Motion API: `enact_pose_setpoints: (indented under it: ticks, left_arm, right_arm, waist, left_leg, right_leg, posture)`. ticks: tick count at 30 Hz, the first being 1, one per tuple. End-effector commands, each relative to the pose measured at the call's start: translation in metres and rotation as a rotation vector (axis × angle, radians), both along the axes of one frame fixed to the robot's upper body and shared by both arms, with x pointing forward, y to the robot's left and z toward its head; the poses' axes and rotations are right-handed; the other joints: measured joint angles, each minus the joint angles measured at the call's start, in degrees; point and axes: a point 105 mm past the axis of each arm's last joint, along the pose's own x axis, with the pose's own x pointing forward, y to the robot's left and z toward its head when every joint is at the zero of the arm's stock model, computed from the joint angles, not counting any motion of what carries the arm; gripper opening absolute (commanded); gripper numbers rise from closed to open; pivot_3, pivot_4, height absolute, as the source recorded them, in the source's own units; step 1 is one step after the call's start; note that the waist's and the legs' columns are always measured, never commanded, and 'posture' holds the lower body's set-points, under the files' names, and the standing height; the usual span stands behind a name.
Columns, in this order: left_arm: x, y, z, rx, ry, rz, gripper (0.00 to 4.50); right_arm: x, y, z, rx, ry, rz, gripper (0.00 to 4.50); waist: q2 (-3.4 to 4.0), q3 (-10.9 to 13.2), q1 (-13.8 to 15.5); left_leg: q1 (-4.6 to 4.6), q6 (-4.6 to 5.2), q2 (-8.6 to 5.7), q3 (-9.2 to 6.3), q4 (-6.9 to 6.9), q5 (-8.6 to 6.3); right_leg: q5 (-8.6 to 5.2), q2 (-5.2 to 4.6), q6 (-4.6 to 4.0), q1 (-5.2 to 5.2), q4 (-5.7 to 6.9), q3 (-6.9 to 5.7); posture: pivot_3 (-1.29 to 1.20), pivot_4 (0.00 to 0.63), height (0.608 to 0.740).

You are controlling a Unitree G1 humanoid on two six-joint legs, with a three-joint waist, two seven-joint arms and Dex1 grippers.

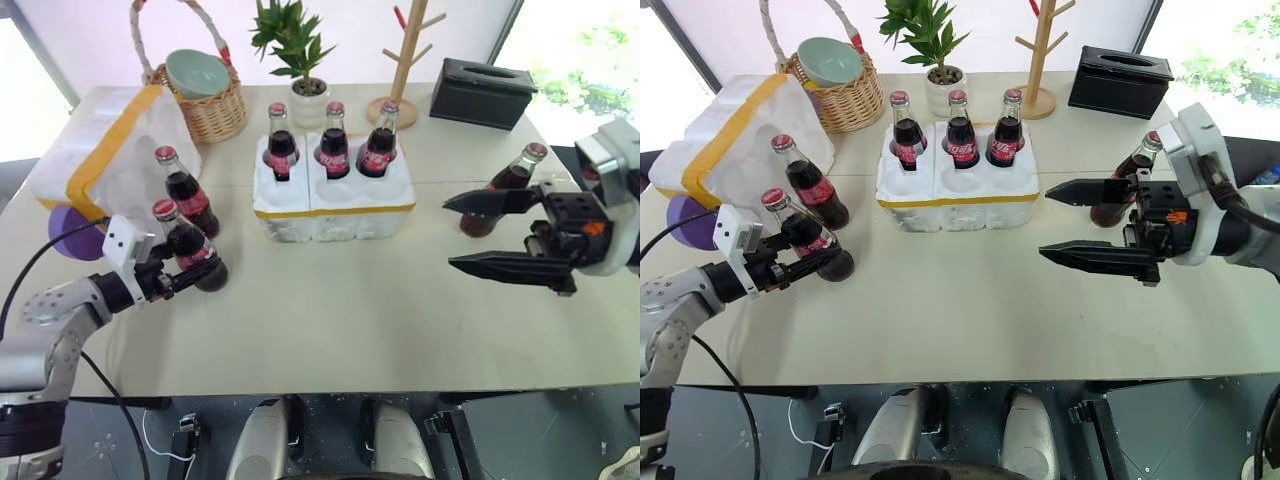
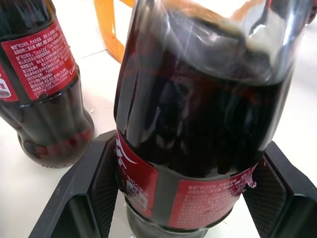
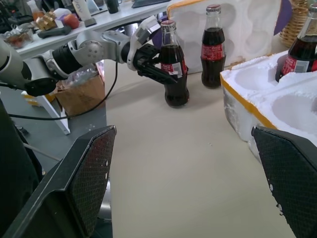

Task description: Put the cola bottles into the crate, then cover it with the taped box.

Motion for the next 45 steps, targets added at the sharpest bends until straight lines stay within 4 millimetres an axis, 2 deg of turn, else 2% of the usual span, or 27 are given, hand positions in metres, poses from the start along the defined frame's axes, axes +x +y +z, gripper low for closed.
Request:
enact_pose_setpoints:
  ticks: [1, 3, 6, 7, 9, 11, 14, 18, 22, 27, 36, 38, 40, 42, 45]
  left_arm:
    - [-0.013, -0.040, 0.052, -0.033, -0.090, -0.219, 2.80]
    - [-0.014, -0.059, 0.070, -0.070, -0.106, -0.299, 2.80]
    - [-0.014, -0.076, 0.084, -0.098, -0.113, -0.365, 2.80]
    - [-0.010, -0.088, 0.094, -0.110, -0.134, -0.402, 2.80]
    - [0.004, -0.114, 0.111, -0.121, -0.184, -0.441, 2.80]
    - [0.016, -0.129, 0.121, -0.129, -0.208, -0.445, 2.80]
    - [0.047, -0.157, 0.133, -0.124, -0.256, -0.403, 2.80]
    - [0.080, -0.185, 0.138, -0.103, -0.276, -0.372, 2.80]
    - [0.100, -0.194, 0.128, -0.065, -0.269, -0.354, 2.80]
    - [0.117, -0.205, 0.104, 0.020, -0.224, -0.359, 2.80]
    - [0.130, -0.222, 0.072, 0.149, -0.097, -0.335, 2.80]
    - [0.134, -0.221, 0.065, 0.169, -0.071, -0.303, 3.83]
    - [0.132, -0.219, 0.062, 0.175, -0.067, -0.310, 4.44]
    - [0.127, -0.215, 0.066, 0.166, -0.078, -0.320, 4.44]
    - [0.113, -0.202, 0.086, 0.080, -0.102, -0.329, 4.44]
  right_arm:
    - [0.000, 0.000, 0.003, -0.010, -0.038, -0.010, 4.50]
    - [0.002, 0.000, 0.002, -0.004, -0.028, -0.019, 4.50]
    - [0.004, 0.001, 0.002, -0.005, -0.030, -0.023, 4.50]
    - [0.006, 0.001, 0.000, -0.017, -0.049, -0.032, 4.50]
    - [0.008, 0.002, -0.002, -0.031, -0.067, -0.043, 4.50]
    - [0.009, 0.003, -0.003, -0.027, -0.071, -0.043, 4.50]
    - [0.010, 0.005, -0.005, -0.027, -0.075, -0.049, 4.50]
    - [0.012, 0.004, -0.011, -0.034, -0.082, -0.085, 4.50]
    - [0.012, 0.002, -0.012, -0.020, -0.082, -0.120, 4.50]
    - [0.016, -0.004, -0.020, -0.020, -0.074, -0.175, 4.50]
    - [0.034, -0.013, -0.026, -0.036, -0.129, -0.275, 4.50]
    - [0.036, -0.012, -0.028, -0.046, -0.137, -0.281, 4.50]
    - [0.036, -0.012, -0.030, -0.053, -0.140, -0.282, 4.50]
    - [0.036, -0.011, -0.031, -0.053, -0.140, -0.281, 4.50]
    - [0.036, -0.011, -0.032, -0.051, -0.138, -0.279, 4.50]
  waist:
    - [-0.10, 0.1, 0.1]
    - [-0.11, 0.1, 0.5]
    - [-0.14, 0.0, 0.6]
    - [-0.14, 0.0, 0.6]
    - [-0.15, 0.1, 1.1]
    - [-0.21, 0.1, 1.5]
    - [-0.21, 0.1, 1.5]
    - [-0.27, 0.1, 1.5]
    - [-0.27, 0.1, 1.3]
    - [-0.30, 0.1, 1.6]
    - [-0.35, 0.2, 1.6]
    - [-0.35, 0.2, 1.7]
    - [-0.35, 0.2, 1.7]
    - [-0.34, 0.1, 1.5]
    - [-0.34, 0.1, 1.4]
  left_leg:
    - [-0.05, 0.01, 0.00, -0.02, 0.01, 0.01]
    - [-0.09, 0.01, -0.02, -0.06, 0.04, 0.01]
    - [-0.07, 0.05, -0.03, -0.03, 0.11, 0.05]
    - [-0.05, 0.05, -0.04, -0.02, 0.11, 0.06]
    - [0.00, 0.03, -0.04, -0.03, 0.12, 0.10]
    - [-0.03, 0.03, -0.05, -0.08, 0.18, 0.19]
    - [-0.08, 0.13, -0.05, -0.06, 0.52, 0.14]
    - [-0.21, 0.32, -0.07, -0.06, 0.91, 0.03]
    - [-0.22, 0.37, -0.05, 0.00, 0.90, -0.01]
    - [-0.27, 0.34, -0.02, -0.01, 0.84, 0.00]
    - [-0.34, 0.49, -0.05, -0.02, 0.94, -0.09]
    - [-0.33, 0.49, -0.06, -0.03, 0.94, -0.09]
    - [-0.32, 0.49, -0.06, -0.05, 0.97, -0.08]
    - [-0.30, 0.49, -0.07, -0.04, 0.98, -0.09]
    - [-0.30, 0.49, -0.05, -0.05, 0.96, -0.09]
  right_leg:
    - [0.00, 0.01, 0.00, -0.02, 0.00, -0.01]
    - [0.00, 0.01, 0.01, -0.01, 0.00, -0.03]
    - [0.05, 0.05, 0.09, 0.05, 0.02, -0.02]
    - [0.06, 0.06, 0.12, 0.06, 0.03, -0.02]
    - [0.14, 0.13, 0.25, 0.09, 0.15, -0.03]
    - [0.17, 0.20, 0.32, 0.13, 0.17, -0.06]
    - [0.20, 0.19, 0.38, 0.22, 0.25, -0.06]
    - [0.29, 0.16, 0.54, 0.30, 0.19, -0.06]
    - [0.30, 0.12, 0.55, 0.23, 0.15, -0.03]
    - [0.30, 0.14, 0.55, 0.16, 0.19, -0.05]
    - [0.33, 0.09, 0.60, 0.15, 0.13, -0.05]
    - [0.33, 0.09, 0.60, 0.18, 0.14, -0.05]
    - [0.34, 0.08, 0.60, 0.22, 0.14, -0.05]
    - [0.34, 0.08, 0.60, 0.24, 0.13, -0.04]
    - [0.34, 0.08, 0.60, 0.20, 0.17, -0.04]
  posture:
    - [0.00, 0.150, 0.736]
    - [0.00, 0.150, 0.736]
    - [0.00, 0.150, 0.736]
    - [0.00, 0.150, 0.736]
    - [0.00, 0.150, 0.736]
    - [0.00, 0.150, 0.736]
    - [0.00, 0.150, 0.736]
    - [0.00, 0.150, 0.736]
    - [0.00, 0.150, 0.736]
    - [0.00, 0.150, 0.736]
    - [0.00, 0.150, 0.736]
    - [0.00, 0.150, 0.736]
    - [0.00, 0.150, 0.736]
    - [0.00, 0.150, 0.736]
    - [0.00, 0.150, 0.736]
